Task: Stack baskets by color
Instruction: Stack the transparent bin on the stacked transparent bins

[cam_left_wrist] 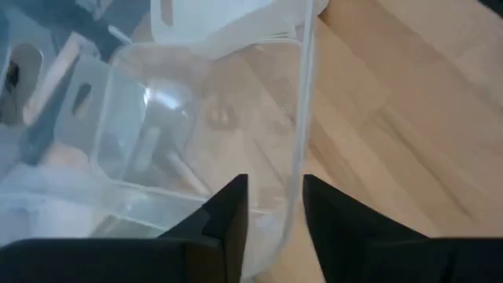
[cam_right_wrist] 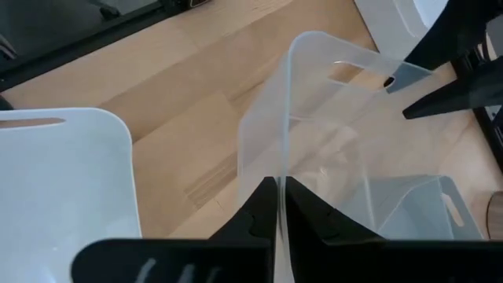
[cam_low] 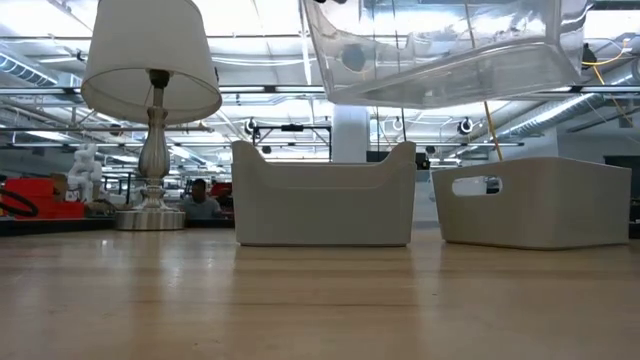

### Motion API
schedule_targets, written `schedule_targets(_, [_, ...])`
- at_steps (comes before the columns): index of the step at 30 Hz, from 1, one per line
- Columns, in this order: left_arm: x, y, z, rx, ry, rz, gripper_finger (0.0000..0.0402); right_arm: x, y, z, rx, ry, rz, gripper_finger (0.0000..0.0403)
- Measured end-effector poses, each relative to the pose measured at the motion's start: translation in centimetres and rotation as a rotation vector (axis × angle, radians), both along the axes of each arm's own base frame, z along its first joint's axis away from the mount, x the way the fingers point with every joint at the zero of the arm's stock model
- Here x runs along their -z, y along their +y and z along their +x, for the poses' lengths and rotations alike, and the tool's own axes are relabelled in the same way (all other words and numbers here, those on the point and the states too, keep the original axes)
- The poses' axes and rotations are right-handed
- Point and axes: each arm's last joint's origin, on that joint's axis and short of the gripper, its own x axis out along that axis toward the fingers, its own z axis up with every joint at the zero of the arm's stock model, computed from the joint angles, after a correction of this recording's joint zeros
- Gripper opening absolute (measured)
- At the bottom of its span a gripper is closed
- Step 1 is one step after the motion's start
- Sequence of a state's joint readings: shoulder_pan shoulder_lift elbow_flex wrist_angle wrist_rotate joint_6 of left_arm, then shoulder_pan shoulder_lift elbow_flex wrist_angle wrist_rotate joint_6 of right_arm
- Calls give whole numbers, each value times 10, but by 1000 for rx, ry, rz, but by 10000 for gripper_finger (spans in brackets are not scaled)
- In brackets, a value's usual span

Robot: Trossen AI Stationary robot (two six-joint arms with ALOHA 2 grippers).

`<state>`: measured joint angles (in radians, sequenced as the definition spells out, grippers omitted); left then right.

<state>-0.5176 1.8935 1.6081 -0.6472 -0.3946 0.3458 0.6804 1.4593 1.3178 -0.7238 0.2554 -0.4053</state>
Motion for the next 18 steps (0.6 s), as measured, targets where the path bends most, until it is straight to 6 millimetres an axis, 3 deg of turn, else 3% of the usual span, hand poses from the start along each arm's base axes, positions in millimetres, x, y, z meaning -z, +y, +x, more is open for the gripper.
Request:
schedule_targets(7, [-2, 0, -2, 87, 11, 75, 14, -1, -1, 1, 28, -25, -17, 5])
schedule_targets(12, [-4, 3, -2, 40, -12, 99, 15, -3, 1, 0, 155, -91, -9, 34])
schedule_targets(18, [-12, 9, -5, -50, -50, 119, 9, -12, 7, -4, 374, -272, -16, 129])
